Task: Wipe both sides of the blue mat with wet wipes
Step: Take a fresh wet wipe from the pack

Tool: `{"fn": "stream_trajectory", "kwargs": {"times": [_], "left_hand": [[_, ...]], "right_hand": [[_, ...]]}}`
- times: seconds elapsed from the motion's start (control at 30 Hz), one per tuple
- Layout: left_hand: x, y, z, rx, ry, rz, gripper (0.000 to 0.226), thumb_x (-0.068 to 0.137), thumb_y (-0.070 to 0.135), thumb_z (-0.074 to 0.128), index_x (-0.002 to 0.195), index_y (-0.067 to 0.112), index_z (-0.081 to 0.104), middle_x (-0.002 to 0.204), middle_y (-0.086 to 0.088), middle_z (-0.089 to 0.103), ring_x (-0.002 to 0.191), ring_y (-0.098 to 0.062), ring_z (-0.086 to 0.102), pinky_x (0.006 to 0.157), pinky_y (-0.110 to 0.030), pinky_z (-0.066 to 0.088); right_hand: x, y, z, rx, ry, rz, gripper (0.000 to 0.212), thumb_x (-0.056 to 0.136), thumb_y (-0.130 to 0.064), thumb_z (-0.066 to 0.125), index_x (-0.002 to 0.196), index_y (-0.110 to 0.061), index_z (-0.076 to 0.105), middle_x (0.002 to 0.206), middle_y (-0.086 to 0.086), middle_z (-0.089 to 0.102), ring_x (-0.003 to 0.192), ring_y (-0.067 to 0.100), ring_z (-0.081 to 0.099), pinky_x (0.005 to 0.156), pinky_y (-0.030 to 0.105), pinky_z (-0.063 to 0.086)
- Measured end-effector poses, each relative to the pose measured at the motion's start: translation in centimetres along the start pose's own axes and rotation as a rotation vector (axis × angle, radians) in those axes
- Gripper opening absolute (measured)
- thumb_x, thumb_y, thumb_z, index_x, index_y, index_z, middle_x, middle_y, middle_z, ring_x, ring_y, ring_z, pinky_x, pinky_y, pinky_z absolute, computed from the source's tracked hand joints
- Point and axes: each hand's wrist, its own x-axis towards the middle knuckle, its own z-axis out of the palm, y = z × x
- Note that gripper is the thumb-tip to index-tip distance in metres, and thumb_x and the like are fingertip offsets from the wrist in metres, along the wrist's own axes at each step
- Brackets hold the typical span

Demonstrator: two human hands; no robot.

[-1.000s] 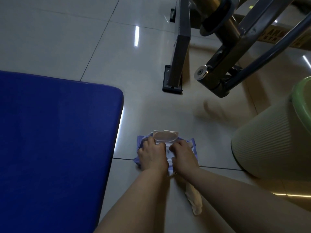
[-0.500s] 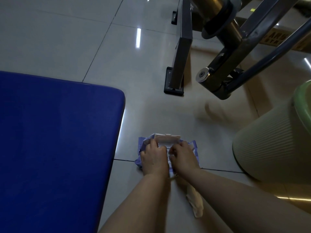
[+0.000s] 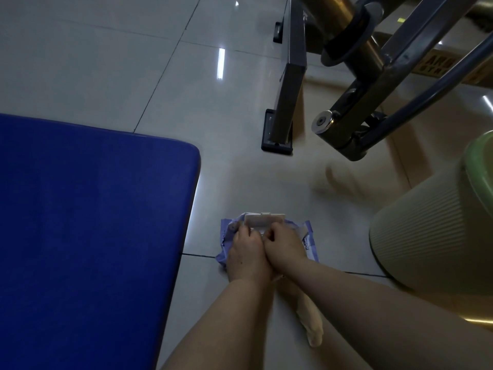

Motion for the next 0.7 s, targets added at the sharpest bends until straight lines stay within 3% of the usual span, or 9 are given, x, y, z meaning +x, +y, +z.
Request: {"fn": "stream_trajectory", "kwargs": {"times": [0.1,0.2,0.3,0.37,0.47,0.7], "left_hand": [[0.3,-0.3,0.8,-0.064,0.038,-0.018,0.037,0.089,0.023,0.062,0.124,0.016,0.055,0.136,0.0,0.042,0.114,-0.019,0.052,0.089,-0.035,0.049],[0.5,-0.6,1.1,-0.187,0.095,-0.07,0.026,0.097,0.024,0.039,0.117,0.028,0.055,0.116,-0.001,0.06,0.1,-0.019,0.059,0.086,-0.038,0.05],[0.1,-0.6,0.7,-0.454,0.109,-0.233,0.023,0.096,0.023,0.044,0.108,0.019,0.062,0.117,-0.003,0.058,0.103,-0.019,0.054,0.083,-0.025,0.039],[-0.3,-0.9,0.7,-0.575,0.112,-0.245,0.019,0.095,0.018,0.049,0.106,0.015,0.063,0.121,-0.004,0.054,0.106,-0.02,0.053,0.082,-0.025,0.037],[-0.5,-0.8,-0.3,-0.705,0.071,-0.251,0.027,0.097,0.027,0.034,0.105,0.031,0.059,0.103,-0.001,0.066,0.092,-0.016,0.063,0.084,-0.037,0.052],[-1.1,-0.7,-1.4,-0.863,0.053,-0.293,0.031,0.098,0.024,0.03,0.094,0.029,0.06,0.083,0.004,0.069,0.075,-0.009,0.067,0.071,-0.034,0.056]], "right_hand": [[0.1,0.3,0.0,0.149,-0.016,0.031,0.031,0.093,-0.013,0.046,0.063,-0.019,0.046,0.065,-0.001,0.052,0.067,0.018,0.053,0.061,0.03,0.041],[0.2,0.7,-0.3,0.212,0.006,0.042,0.032,0.092,-0.008,0.047,0.062,-0.015,0.051,0.067,0.002,0.055,0.074,0.023,0.057,0.071,0.034,0.046],[0.3,1.3,-0.3,0.036,-0.005,-0.066,0.02,0.091,-0.009,0.05,0.077,-0.011,0.064,0.076,0.002,0.062,0.078,0.019,0.058,0.076,0.033,0.047],[0.3,1.6,0.1,-0.108,-0.032,-0.149,0.019,0.087,-0.005,0.051,0.087,-0.01,0.069,0.089,0.004,0.068,0.086,0.02,0.061,0.079,0.036,0.049],[0.0,1.5,0.5,-0.175,-0.033,-0.156,0.015,0.088,-0.006,0.051,0.091,-0.011,0.065,0.095,0.004,0.065,0.09,0.021,0.06,0.079,0.037,0.05],[0.2,1.6,1.6,-0.146,0.02,-0.054,0.01,0.092,-0.017,0.05,0.083,-0.02,0.054,0.087,-0.001,0.059,0.082,0.016,0.057,0.074,0.03,0.048]]}}
